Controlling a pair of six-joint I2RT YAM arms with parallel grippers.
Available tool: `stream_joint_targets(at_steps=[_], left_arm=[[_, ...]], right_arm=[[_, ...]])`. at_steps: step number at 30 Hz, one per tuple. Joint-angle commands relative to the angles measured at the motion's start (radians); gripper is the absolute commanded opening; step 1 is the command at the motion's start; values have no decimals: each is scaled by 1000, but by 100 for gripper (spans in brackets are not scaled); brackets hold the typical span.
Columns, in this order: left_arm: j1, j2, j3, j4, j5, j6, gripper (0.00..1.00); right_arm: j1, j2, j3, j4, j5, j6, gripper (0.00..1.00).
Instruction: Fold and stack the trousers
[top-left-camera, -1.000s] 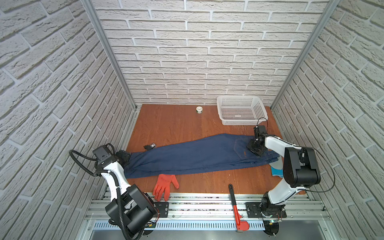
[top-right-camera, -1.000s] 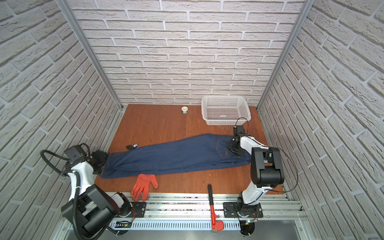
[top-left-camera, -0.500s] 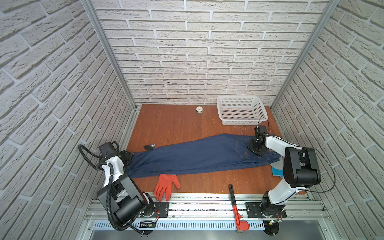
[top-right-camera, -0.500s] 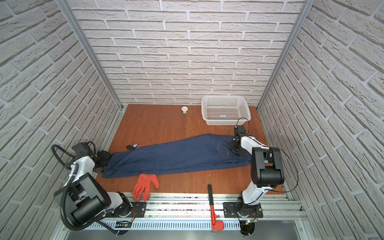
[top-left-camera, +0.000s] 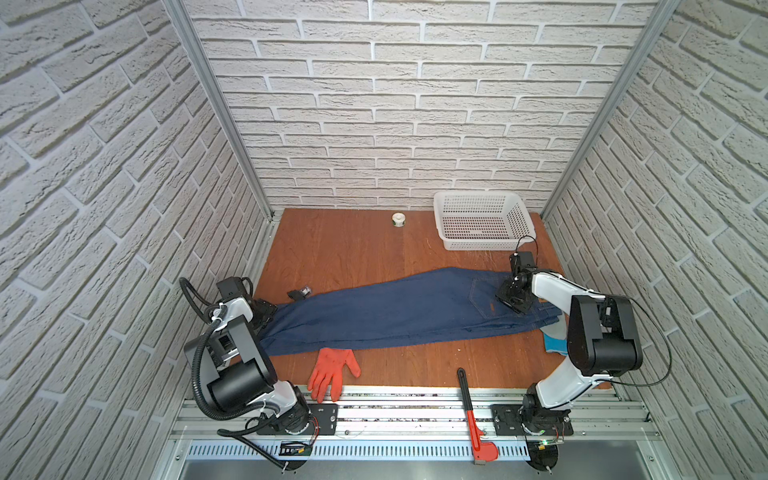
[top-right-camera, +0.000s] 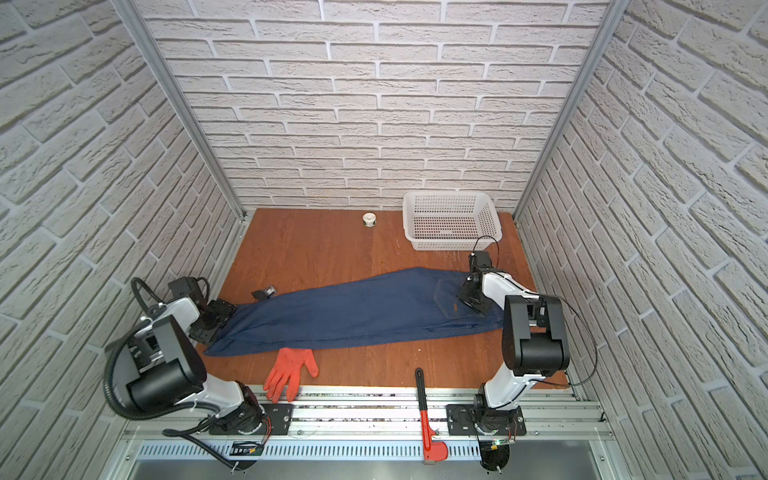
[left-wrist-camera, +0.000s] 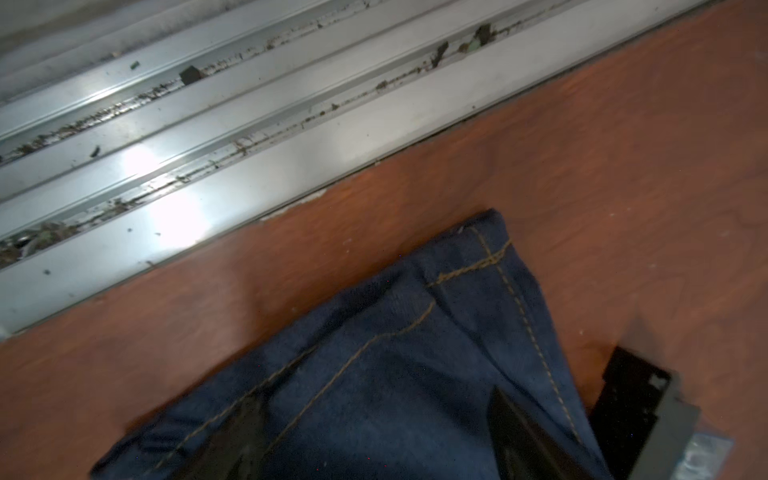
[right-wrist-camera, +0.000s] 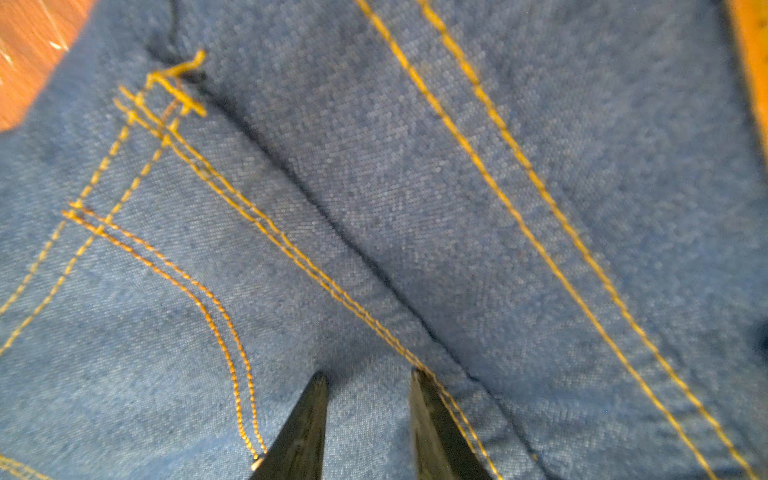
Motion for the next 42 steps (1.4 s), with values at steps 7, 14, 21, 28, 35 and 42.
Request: stream_joint_targets(at_steps=[7,14,21,28,35,42], left_arm=[[-5,-1,90,-4,-42,12,80],[-8,53,218,-109,-75,83,72],[-44,133,246,-136,-71,117,60],[-56,165,221,-112,-91,105,43],[-65,141,199,-144,-161,101,62],[-72,145,194,-146,-190,108,58]], right_arm=[[-9,-27,-18,-52,26,-10,35],[-6,-24,-12,-52,22,-10,34],[-3,-22,-11,-51,20,-9,33],[2,-23,-16,-49,16,-11,31],[2,-22,-19,-46,14,-12,30],[3,-20,-17,-44,13,-10,30]])
